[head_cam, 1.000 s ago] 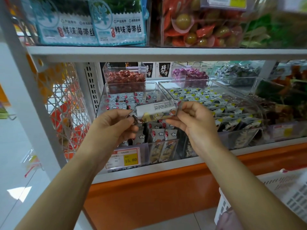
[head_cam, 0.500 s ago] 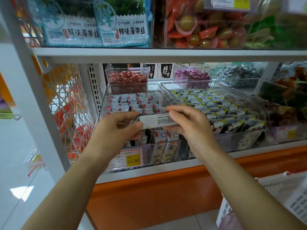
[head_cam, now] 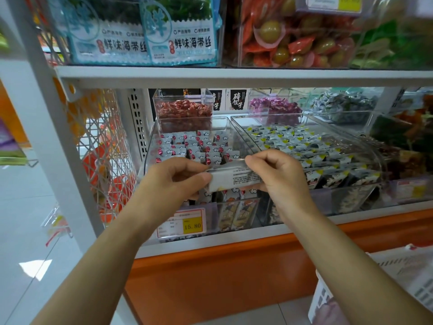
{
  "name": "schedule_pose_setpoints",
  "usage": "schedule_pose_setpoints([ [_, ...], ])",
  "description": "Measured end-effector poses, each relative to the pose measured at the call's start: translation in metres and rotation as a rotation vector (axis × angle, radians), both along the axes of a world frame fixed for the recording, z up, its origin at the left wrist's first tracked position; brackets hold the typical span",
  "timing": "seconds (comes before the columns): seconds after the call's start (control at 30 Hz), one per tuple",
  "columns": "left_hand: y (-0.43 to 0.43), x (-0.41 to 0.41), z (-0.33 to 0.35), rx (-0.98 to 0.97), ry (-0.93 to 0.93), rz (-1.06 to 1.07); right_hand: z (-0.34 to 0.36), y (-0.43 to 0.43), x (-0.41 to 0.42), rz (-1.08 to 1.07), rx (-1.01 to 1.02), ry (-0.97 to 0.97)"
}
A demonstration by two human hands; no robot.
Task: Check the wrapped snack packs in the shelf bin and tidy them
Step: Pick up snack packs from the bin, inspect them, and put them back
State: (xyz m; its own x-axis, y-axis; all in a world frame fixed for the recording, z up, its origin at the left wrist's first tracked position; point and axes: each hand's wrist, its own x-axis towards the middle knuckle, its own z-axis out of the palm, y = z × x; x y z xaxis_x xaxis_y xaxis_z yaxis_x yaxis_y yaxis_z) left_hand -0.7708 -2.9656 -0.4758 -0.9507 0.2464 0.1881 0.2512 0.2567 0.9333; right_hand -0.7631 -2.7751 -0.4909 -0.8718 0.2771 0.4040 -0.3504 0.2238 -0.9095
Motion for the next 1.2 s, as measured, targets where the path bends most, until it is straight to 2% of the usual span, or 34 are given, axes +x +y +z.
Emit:
schedule_pose_setpoints([
  [0.27, -0.01, 0.0, 0.005, -0.035, 0.056, -0.004, -0.004, 0.0, 0.0, 0.165, -0.079, -0.032],
  [0.4, -0.011, -0.002, 0.006, 0.037, 0.018, 0.014, -0.005, 0.0, -0.001, 0.226, -0.135, -0.043],
  [0.6, -0.007, -0.002, 0.002, 0.095, -0.009, -0.021, -0.008, -0.002, -0.001, 0.125, -0.181, 0.027],
  [0.73, -0.001, -0.001, -0.002, -0.052, 0.008, -0.049, -0.01, -0.005, -0.002, 0.074, -0.15, 0.058],
  [0.9, -0.002, -0.003, -0.004, -0.02, 0.074, 0.022, -0.007, -0.003, -0.001, 0.155, -0.11, 0.006],
  [1.03, -0.007, -0.005, -0.002, 0.014, 0.086, 0.026, 0.001, 0.007, -0.002, 0.279, -0.036, -0.104],
  [1.2, -0.007, -0.007, -0.003, 0.007, 0.094, 0.018, 0.008, 0.014, -0.007, 0.411, -0.039, -0.213],
])
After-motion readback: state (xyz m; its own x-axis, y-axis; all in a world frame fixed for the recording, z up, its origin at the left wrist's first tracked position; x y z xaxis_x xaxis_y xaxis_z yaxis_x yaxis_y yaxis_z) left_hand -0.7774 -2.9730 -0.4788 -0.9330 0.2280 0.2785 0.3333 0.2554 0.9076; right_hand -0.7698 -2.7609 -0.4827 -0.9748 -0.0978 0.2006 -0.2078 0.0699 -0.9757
